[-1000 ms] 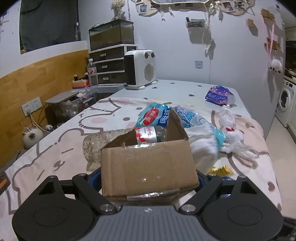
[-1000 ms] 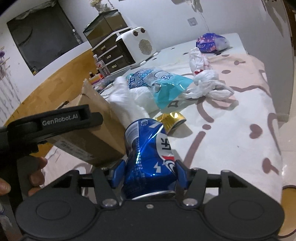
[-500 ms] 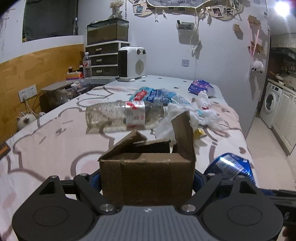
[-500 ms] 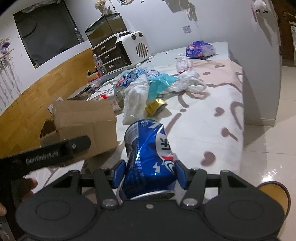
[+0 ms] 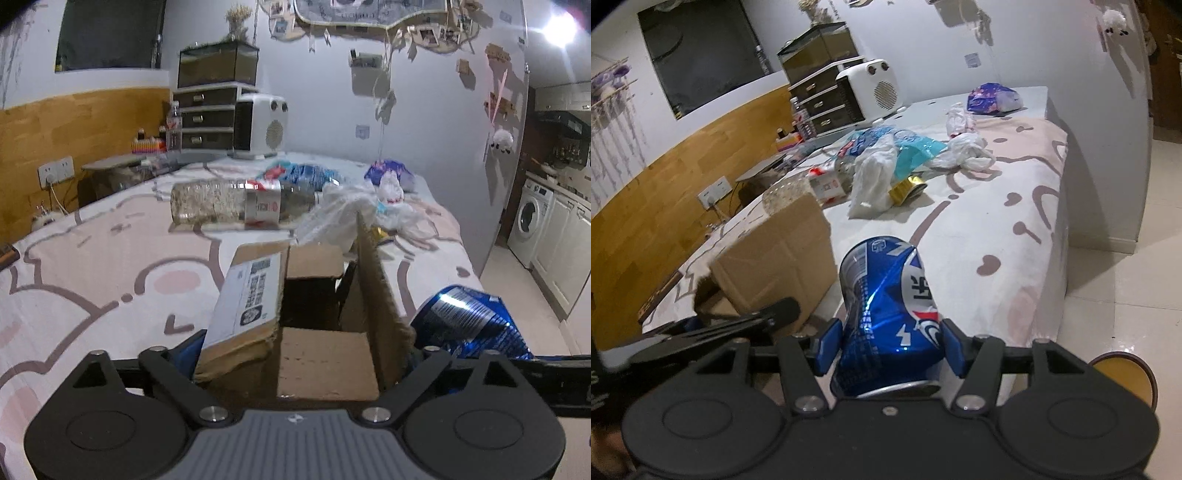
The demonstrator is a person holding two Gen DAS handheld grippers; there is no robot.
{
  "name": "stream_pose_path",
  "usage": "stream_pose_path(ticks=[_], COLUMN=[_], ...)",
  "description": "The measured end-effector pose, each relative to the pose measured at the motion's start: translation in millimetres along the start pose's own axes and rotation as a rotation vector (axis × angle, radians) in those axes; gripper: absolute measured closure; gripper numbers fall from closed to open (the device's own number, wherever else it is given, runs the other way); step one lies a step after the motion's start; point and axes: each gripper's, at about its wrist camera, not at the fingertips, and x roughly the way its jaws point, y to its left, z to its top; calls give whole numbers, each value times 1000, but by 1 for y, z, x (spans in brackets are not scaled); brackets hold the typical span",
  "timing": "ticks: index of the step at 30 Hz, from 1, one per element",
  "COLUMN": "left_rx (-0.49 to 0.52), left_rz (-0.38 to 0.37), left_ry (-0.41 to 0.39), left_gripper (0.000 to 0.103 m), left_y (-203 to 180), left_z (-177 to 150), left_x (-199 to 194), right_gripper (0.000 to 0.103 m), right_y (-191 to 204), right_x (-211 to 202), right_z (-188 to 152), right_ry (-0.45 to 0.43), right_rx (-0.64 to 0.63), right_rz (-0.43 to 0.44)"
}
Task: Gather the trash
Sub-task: 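Lift the blue can with the right tool while the left tool grasps the cardboard box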
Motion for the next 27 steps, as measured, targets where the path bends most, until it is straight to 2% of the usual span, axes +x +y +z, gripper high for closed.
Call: stream_pose_path(ticks=[1, 2, 6, 8, 9, 15, 27], left_rx=[5, 10, 17, 9, 5, 2, 6], left_rz=[2, 1, 4, 10, 13, 31, 24], left_ry=[-13, -18, -3, -3, -4, -5, -45], left_gripper=[5, 5, 5, 8, 10, 15, 17], left_y=[-1, -2, -4, -3, -2, -2, -5], left_z=[0, 0, -1, -2, -2, -5, 0], left_x=[-1, -1, 4, 4, 4, -3, -32], right_gripper=[30, 28, 28, 34, 46, 48, 51], right_y=[1, 1, -5, -7, -8, -5, -8], right_x=[-1, -1, 7, 14, 18, 16, -6], right_z=[1, 2, 12, 14, 14, 9, 7], right_ry=[-3, -11, 10, 37, 55, 64, 0], right_rx=[-8, -13, 12, 27, 32, 10, 30], right_rz=[1, 2, 31, 36, 38, 55, 34])
